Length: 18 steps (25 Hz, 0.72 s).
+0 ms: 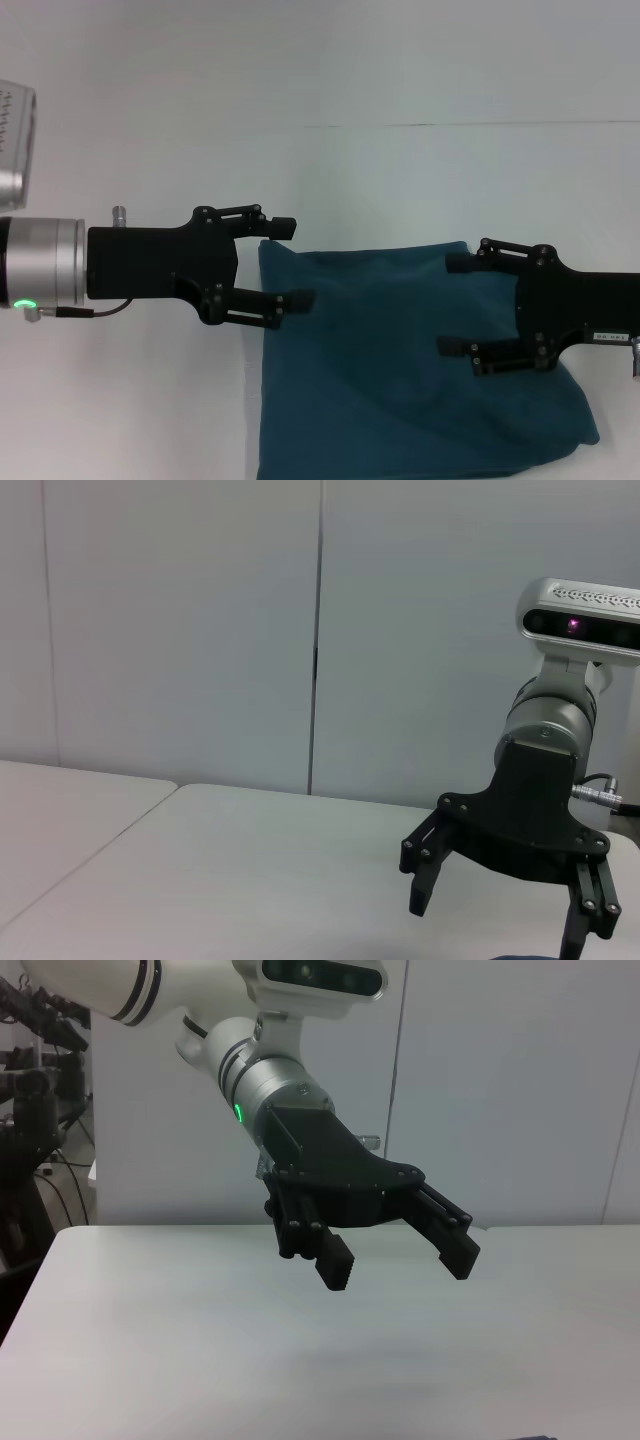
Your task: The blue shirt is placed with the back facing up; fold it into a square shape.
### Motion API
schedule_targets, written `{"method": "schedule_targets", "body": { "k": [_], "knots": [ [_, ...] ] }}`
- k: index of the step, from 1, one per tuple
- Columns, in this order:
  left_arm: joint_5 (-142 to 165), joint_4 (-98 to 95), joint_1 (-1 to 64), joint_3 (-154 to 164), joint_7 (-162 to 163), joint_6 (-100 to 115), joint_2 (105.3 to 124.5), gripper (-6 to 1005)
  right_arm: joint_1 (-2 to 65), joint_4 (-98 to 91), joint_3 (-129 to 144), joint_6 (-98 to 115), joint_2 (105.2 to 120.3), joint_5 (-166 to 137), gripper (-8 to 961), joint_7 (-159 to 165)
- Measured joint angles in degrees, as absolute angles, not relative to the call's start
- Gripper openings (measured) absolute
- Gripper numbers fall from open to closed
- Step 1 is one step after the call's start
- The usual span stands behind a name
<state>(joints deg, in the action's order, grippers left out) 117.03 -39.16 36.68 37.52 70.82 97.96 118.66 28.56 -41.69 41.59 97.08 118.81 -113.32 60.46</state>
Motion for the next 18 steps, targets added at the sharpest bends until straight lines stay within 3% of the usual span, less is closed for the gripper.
{"method": "schedule_targets", "body": {
  "k": [18],
  "knots": [
    [117.41,-38.85,36.44,37.53,68.35,97.59,118.74,882,28.61,-41.65,41.69,96.97,119.31,-113.5,926,60.3]
  ]
}}
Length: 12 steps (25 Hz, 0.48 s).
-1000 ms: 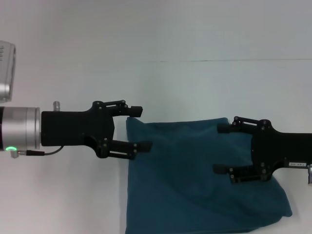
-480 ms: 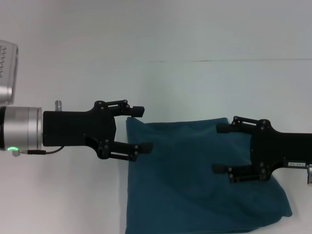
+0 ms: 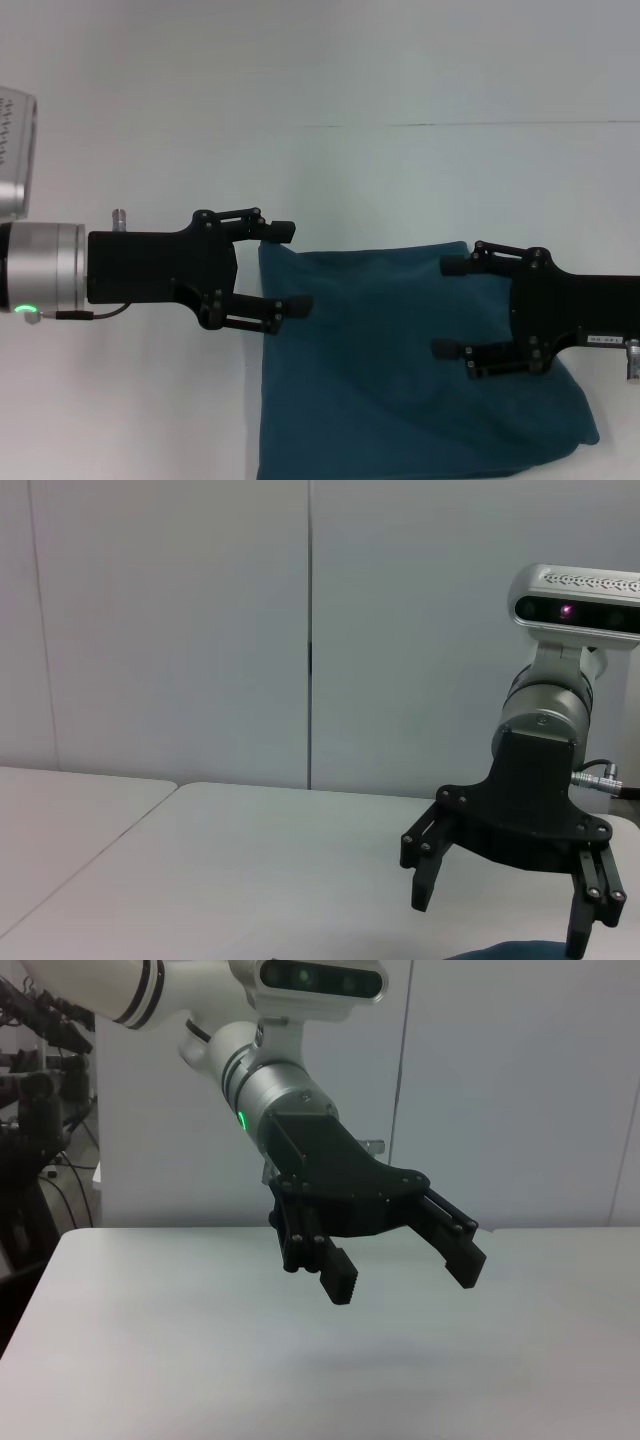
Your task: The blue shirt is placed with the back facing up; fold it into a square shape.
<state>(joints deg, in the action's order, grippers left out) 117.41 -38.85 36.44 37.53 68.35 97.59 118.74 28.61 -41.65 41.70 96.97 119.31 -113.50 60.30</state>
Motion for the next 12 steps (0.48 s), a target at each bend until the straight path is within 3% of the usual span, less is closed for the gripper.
{"method": "schedule_targets", "body": {
  "k": [12],
  "knots": [
    [117.43,-38.77,36.3,37.53,68.2,97.55,118.74,882,28.49,-41.76,41.73,97.42,119.44,-113.37,925,60.57]
  ]
}}
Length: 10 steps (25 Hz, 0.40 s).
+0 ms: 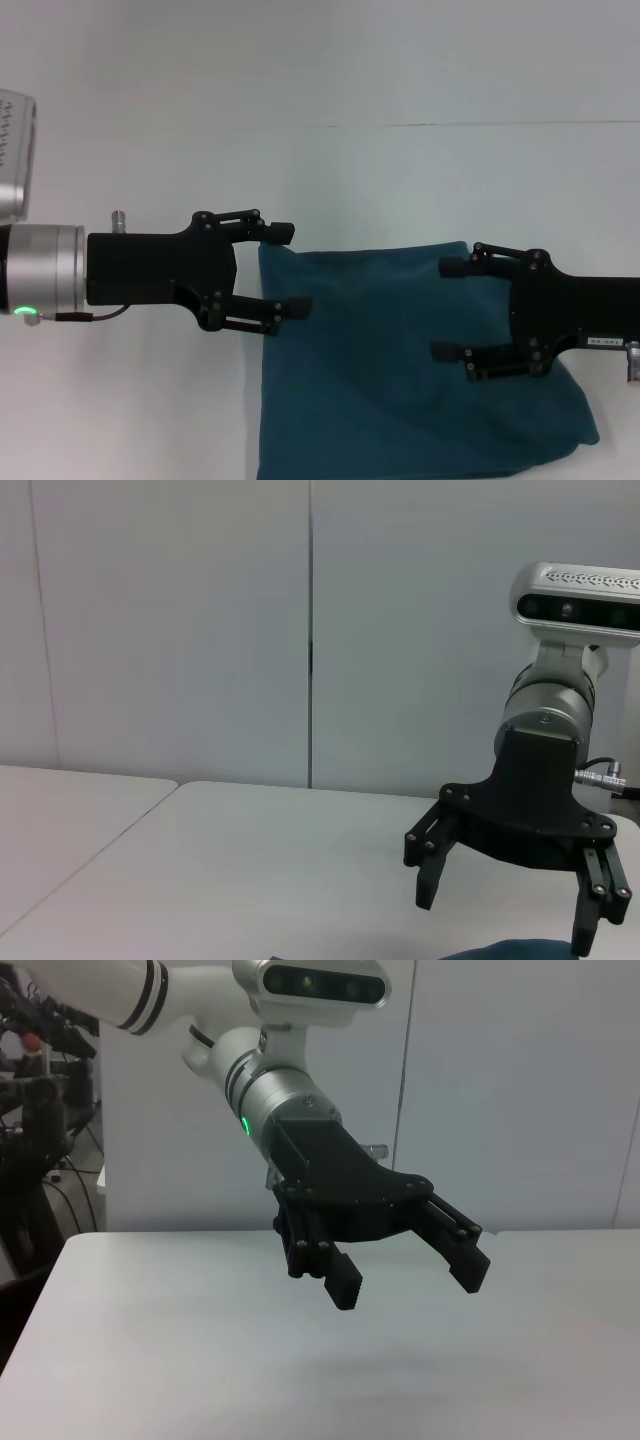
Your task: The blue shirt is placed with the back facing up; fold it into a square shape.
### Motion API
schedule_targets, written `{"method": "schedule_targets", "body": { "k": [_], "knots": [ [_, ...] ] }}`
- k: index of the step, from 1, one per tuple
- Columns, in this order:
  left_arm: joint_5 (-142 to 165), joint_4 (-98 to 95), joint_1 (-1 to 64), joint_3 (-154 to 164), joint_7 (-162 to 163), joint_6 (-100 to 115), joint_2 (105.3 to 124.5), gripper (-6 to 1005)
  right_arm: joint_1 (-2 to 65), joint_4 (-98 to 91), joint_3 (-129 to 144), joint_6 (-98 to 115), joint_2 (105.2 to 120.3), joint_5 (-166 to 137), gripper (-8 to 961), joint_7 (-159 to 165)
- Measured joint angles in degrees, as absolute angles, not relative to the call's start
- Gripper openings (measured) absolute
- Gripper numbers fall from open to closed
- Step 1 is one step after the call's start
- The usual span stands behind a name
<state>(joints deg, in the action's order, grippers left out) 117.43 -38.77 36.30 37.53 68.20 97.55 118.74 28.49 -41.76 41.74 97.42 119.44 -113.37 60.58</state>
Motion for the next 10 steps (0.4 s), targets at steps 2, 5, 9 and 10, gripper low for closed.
{"method": "schedule_targets", "body": {
  "k": [2,5,9,10],
  "knots": [
    [117.42,-38.71,36.3,37.53,68.22,97.55,118.74,882,28.48,-41.73,41.55,97.75,119.44,-113.38,924,60.61],
    [117.42,-38.61,36.27,37.53,68.44,97.55,118.74,882,28.48,-41.68,41.56,98.0,119.43,-113.52,924,60.64],
    [117.42,-38.51,36.12,37.59,68.7,97.66,118.82,883,28.47,-41.87,41.77,98.23,119.33,-113.6,924,62.03],
    [117.43,-38.49,36.12,37.6,68.87,97.7,118.83,883,28.49,-42.07,41.77,98.37,119.27,-113.6,924,62.65]
  ]
}}
